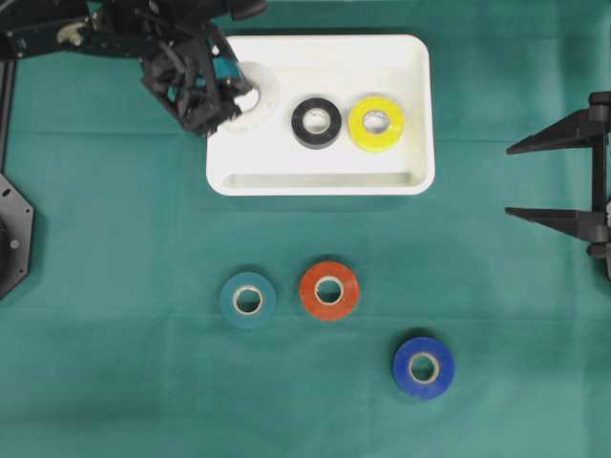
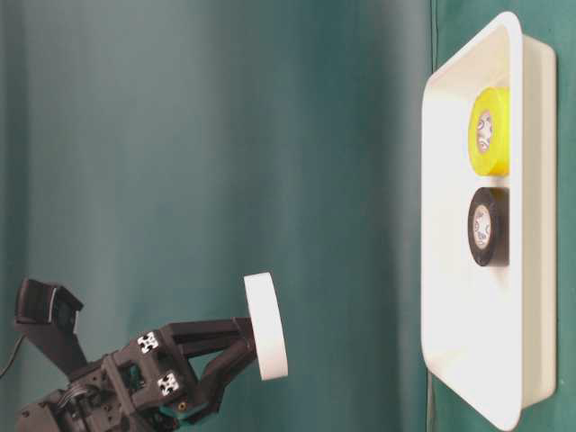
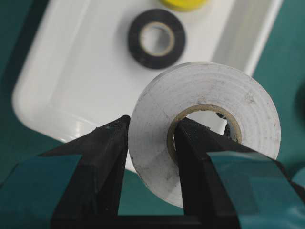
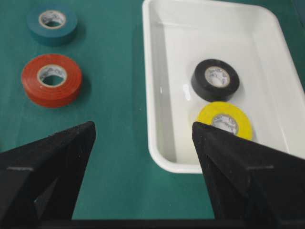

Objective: Pick up the tape from a random location and place it into the white case.
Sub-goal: 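Carry the white roll over the tray's left end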

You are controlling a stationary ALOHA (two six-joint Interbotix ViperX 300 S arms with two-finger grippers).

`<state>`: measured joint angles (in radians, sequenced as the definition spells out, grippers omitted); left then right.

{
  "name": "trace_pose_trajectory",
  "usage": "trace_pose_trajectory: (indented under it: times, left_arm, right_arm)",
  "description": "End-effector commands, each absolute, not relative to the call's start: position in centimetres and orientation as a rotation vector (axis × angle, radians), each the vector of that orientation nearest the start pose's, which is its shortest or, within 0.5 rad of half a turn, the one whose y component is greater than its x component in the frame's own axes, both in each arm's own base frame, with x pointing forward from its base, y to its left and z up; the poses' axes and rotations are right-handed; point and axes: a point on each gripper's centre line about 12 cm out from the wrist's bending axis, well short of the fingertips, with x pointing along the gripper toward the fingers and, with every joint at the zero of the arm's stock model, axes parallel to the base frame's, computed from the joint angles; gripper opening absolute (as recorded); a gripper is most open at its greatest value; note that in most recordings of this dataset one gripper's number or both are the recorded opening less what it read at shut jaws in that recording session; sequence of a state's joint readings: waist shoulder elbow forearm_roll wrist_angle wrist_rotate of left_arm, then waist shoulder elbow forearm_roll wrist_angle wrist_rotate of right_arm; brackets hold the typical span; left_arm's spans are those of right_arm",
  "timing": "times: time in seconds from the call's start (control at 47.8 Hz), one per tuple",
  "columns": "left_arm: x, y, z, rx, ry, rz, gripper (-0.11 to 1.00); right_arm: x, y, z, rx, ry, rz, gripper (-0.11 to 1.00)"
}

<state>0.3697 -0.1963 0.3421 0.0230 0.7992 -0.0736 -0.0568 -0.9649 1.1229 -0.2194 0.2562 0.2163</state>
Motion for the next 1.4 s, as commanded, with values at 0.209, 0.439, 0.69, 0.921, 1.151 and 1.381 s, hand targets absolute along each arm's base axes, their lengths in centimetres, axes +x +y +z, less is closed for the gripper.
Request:
trace_pose_trajectory:
  times: [0.209, 0.439, 0.69, 0.921, 1.151, 1.381]
  left_arm:
    - [33.58, 15.23, 30.72, -0.233, 0.878, 0.433, 0.25]
    - [33.52, 15.19, 30.66, -0.235, 0.879, 0.432, 0.25]
    - [33.52, 15.21, 30.66, -0.234, 0.879, 0.433, 0.25]
    - [33.52, 15.19, 30.66, -0.235, 0.879, 0.432, 0.25]
    - [33.48, 15.17, 30.66, -0.235, 0.879, 0.432, 0.25]
    - [33.50, 15.19, 30.60, -0.235, 0.881, 0.432, 0.25]
  right_arm:
    - [19.47, -1.79, 26.31, 0.001, 0.384, -0.112, 0.82]
    - [19.47, -1.79, 26.36, 0.001, 0.384, -0.113, 0.82]
    - [19.46, -1.80, 26.34, 0.001, 0.385, -0.113, 0.82]
    - [19.47, -1.80, 26.39, 0.003, 0.385, -0.114, 0.82]
    - [19.46, -1.82, 26.36, -0.003, 0.388, -0.114, 0.82]
    - [19.47, -1.83, 26.42, -0.003, 0.387, -0.115, 0.82]
